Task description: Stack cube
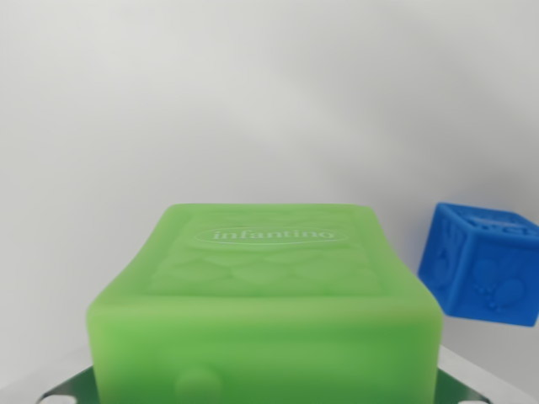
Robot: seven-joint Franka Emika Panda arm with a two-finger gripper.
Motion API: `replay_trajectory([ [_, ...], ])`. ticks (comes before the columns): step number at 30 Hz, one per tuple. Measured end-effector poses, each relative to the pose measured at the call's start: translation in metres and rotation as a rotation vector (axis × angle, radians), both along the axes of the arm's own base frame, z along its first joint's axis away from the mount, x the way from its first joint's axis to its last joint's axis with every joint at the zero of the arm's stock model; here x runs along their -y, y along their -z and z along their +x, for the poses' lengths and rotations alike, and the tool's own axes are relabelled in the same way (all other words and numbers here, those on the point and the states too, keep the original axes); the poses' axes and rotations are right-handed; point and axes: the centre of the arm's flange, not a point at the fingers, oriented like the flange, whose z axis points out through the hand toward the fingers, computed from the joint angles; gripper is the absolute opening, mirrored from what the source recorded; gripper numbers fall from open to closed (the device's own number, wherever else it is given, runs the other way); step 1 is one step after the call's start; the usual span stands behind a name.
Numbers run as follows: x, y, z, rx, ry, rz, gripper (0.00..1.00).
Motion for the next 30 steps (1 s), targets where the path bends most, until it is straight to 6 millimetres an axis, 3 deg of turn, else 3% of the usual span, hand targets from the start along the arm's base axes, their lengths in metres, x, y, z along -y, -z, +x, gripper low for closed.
replay_trajectory([
  [30, 0.055, -0.013, 0.017, -0.001, 0.039, -0.001, 0.00],
])
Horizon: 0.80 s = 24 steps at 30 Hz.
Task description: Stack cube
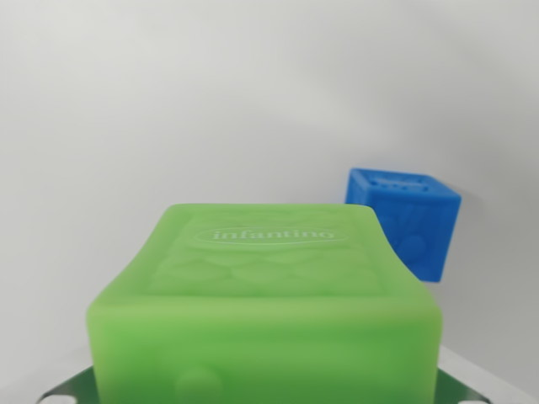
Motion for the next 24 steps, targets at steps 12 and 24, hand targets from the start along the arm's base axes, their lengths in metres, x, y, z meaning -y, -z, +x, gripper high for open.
replay_trajectory([
  [12, 0.021, -0.005, 0.007, 0.000, 0.015, 0.000, 0.00],
  [24, 0.042, -0.011, 0.013, 0.001, 0.030, 0.000, 0.00],
])
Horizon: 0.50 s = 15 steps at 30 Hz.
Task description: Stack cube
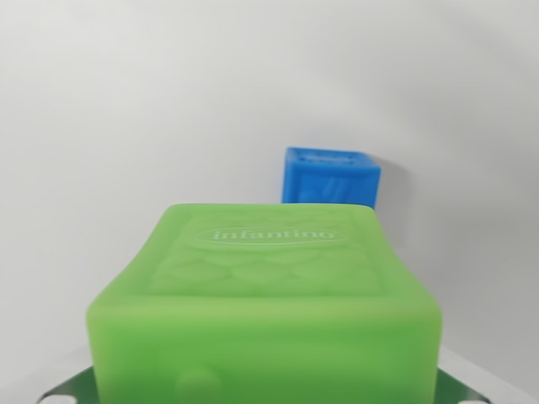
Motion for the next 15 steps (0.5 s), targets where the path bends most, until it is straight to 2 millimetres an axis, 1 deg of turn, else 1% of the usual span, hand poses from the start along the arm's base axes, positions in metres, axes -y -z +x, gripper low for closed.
replay_trajectory([
  [15, 0.026, -0.006, 0.008, 0.000, 0.020, 0.001, 0.00],
])
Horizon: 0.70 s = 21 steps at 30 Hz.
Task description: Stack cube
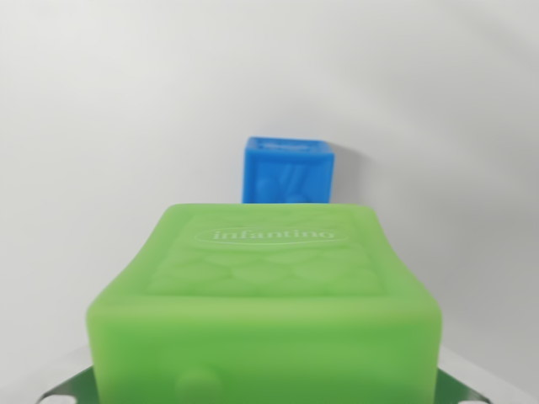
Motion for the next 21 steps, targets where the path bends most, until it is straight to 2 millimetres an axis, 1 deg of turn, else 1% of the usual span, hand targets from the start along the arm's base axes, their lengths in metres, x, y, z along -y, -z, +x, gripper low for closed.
replay_trajectory([
  [6, 0.009, -0.003, 0.003, 0.000, 0.006, 0.000, 0.00],
  [8, 0.011, 0.000, 0.003, -0.001, 0.008, 0.001, 0.00],
  [16, 0.010, 0.029, 0.003, -0.007, 0.008, 0.010, 0.00],
  [21, 0.011, 0.042, 0.003, -0.005, 0.007, 0.010, 0.00],
])
